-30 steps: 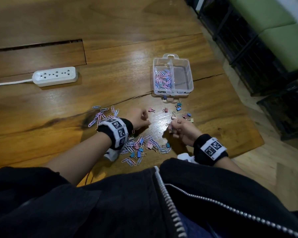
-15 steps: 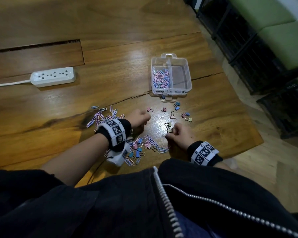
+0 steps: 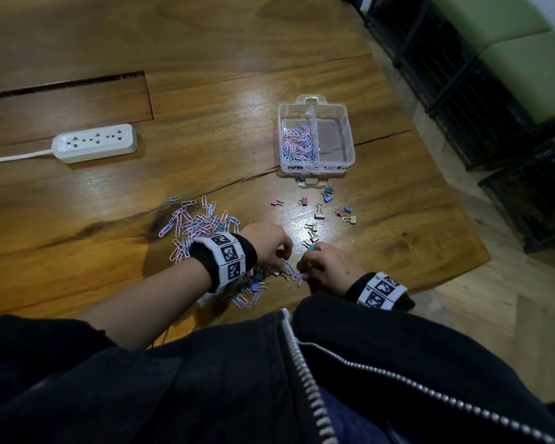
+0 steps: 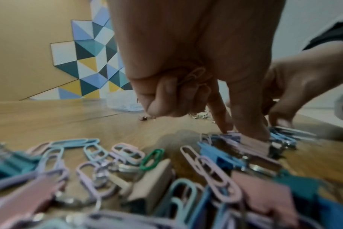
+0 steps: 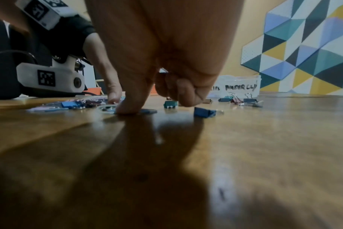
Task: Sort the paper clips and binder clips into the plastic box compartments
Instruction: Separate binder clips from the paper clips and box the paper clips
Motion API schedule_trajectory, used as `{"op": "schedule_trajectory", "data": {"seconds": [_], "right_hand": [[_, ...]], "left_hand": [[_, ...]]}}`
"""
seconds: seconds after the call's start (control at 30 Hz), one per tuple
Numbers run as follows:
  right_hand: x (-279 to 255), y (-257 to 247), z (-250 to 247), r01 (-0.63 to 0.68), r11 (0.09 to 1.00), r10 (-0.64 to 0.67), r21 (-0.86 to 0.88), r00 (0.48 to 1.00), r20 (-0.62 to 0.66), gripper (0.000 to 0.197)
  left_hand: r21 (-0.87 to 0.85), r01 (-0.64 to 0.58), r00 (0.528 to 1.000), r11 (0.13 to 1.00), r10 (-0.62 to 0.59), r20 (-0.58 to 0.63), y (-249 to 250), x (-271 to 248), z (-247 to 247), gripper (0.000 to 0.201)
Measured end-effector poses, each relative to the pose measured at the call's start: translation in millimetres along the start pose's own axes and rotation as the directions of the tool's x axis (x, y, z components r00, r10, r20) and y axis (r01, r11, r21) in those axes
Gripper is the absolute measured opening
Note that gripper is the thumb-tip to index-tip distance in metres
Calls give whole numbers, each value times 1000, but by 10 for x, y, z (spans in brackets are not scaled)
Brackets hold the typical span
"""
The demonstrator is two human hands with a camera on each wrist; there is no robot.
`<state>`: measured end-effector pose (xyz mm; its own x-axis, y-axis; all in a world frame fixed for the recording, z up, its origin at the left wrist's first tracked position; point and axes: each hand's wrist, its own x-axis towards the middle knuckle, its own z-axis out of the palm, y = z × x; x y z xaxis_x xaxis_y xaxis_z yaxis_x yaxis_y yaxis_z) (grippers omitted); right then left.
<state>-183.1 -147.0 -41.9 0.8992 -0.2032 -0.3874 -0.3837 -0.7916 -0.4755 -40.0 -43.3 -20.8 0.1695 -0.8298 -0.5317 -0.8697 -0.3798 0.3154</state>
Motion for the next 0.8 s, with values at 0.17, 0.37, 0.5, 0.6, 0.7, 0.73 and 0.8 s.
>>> {"op": "schedule_trajectory", "data": {"seconds": [0.17,0.37,0.5,0.6,0.7,0.73,0.8], "right_hand": [[75,-27,-39,-34,993,30,-117,999,-34,21],[80,41,-28,-117,972,139,206,985,-98,9],[85,79,-138,-183,732,307,657,948,-78,20],[46,55,-247,-148,365,299,919,954,34,21],[18,31,-300,-156,205,223,966,969,109,20],[19,24,-303,-167,192,208,967,970,127,20],[27,13,-295,-204,170,199,964,965,169,23]], "left_hand": [[103,-62,998,993,61,10,45,8,33,20],[37,-3,999,999,2,43,38,9,53,29],[63,-25,999,998,23,45,22,45,45,28],[129,-84,996,988,84,9,12,54,58,30],[165,-103,993,981,110,-31,-3,46,76,29],[154,-90,995,984,96,-33,-17,44,76,28],[89,-47,999,995,49,-21,-43,50,63,23]]}}
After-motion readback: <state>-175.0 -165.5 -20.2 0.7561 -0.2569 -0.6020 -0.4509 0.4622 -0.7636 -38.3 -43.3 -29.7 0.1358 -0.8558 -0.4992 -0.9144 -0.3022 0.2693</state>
